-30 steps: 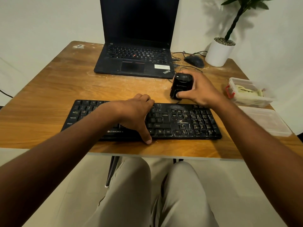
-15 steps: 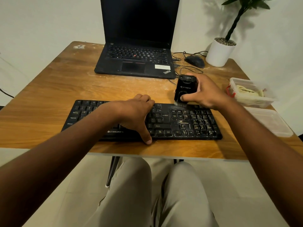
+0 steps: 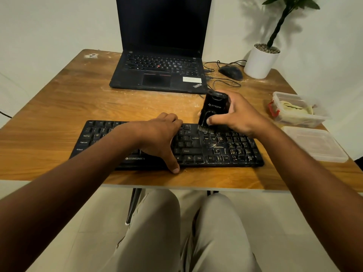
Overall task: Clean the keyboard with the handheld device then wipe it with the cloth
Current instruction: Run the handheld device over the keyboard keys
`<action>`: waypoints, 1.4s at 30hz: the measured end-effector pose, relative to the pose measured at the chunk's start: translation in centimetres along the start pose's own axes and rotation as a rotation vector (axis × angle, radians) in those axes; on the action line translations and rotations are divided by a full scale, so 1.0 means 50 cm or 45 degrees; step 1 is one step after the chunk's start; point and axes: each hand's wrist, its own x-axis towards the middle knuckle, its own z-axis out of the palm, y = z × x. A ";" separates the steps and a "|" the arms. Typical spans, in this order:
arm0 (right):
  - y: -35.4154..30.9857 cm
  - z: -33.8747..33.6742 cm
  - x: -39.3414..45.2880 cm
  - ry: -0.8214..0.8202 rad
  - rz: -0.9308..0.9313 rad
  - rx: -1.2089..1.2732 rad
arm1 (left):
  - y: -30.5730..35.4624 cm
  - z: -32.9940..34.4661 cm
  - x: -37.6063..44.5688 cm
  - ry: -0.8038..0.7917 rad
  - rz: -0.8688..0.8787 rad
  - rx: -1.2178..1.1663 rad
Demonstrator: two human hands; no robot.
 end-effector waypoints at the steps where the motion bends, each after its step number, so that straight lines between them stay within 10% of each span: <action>1: 0.000 0.005 0.004 0.013 -0.006 -0.062 | 0.000 -0.001 0.000 -0.003 -0.002 -0.001; 7: -0.001 -0.002 0.009 0.211 -0.116 -0.135 | 0.002 -0.002 0.000 -0.002 -0.003 -0.009; 16: -0.003 -0.040 -0.017 -0.087 0.055 0.106 | 0.000 -0.001 -0.002 -0.006 -0.006 -0.011; 42: -0.030 0.024 -0.051 0.588 0.177 -0.416 | 0.003 -0.002 -0.009 0.008 -0.007 -0.019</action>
